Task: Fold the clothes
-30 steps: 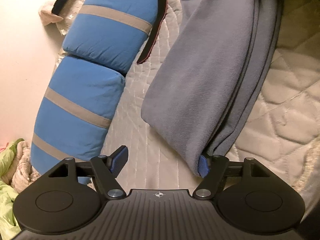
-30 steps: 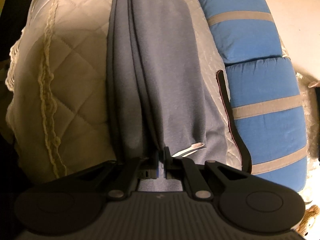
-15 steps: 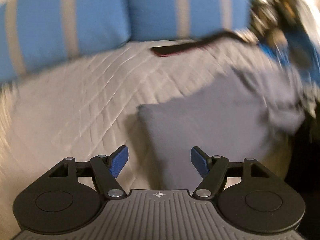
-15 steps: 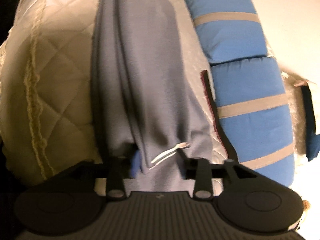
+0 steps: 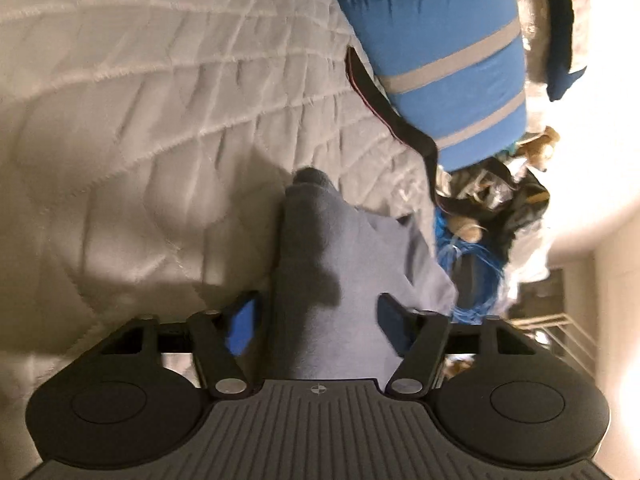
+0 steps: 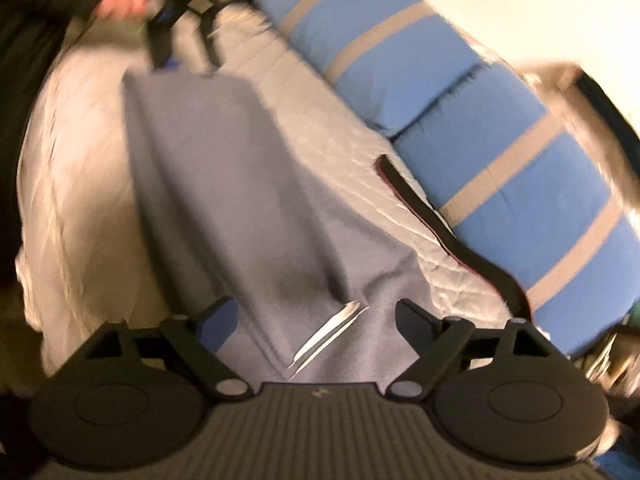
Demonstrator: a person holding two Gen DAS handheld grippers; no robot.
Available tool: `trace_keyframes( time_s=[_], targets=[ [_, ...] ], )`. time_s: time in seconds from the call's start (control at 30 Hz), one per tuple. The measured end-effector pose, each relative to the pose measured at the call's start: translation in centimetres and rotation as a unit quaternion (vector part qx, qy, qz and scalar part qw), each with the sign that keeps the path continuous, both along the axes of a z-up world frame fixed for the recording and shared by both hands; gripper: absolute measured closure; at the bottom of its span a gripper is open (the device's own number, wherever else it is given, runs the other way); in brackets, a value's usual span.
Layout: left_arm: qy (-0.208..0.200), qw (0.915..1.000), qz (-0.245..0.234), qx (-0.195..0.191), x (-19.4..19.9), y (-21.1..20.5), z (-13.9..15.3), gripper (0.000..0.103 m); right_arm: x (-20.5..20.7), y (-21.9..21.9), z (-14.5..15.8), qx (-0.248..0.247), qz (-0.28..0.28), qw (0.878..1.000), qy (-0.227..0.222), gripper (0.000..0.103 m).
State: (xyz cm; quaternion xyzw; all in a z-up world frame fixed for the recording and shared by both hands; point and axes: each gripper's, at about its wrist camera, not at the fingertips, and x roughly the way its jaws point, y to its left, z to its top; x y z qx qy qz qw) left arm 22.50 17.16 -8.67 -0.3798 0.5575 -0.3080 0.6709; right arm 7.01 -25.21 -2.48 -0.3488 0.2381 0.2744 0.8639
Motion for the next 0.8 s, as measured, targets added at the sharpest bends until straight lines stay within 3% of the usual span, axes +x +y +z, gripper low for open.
trace_keyframes(
  time_s=[0.13, 0.23, 0.43, 0.6, 0.7, 0.8],
  targets=[
    [0.004, 0.9996, -0.025, 0.011, 0.5, -1.6, -1.1, 0.077, 0.6, -1.2, 0.6, 0.043, -0.026, 0.999, 0.004, 0.01],
    [0.002, 0.9994, -0.021, 0.028, 0.4, -1.9, -1.0, 0.088, 0.6, -1.0, 0.6, 0.039, -0.032, 0.999, 0.001, 0.01],
    [-0.022, 0.9951, 0.021, 0.094, -0.5, -1.5, 2.1, 0.091, 0.4, -0.2, 0.2, 0.008, -0.041, 0.999, -0.008, 0.01],
    [-0.025, 0.9874, 0.055, 0.146, -0.9, 1.9, 5.3, 0.092, 0.2, -0.1, 0.0, 0.006, -0.038, 0.999, -0.011, 0.01],
    [-0.032, 0.9777, 0.073, 0.194, -1.5, 4.9, 7.9, 0.092, 0.1, 0.0, 0.0, 0.005, -0.033, 0.999, -0.013, 0.01],
    [-0.029, 0.9613, 0.1, 0.255, -2.6, 8.5, 10.8, 0.092, -0.1, 0.0, 0.1, 0.004, -0.028, 0.999, -0.017, 0.01]
  ],
)
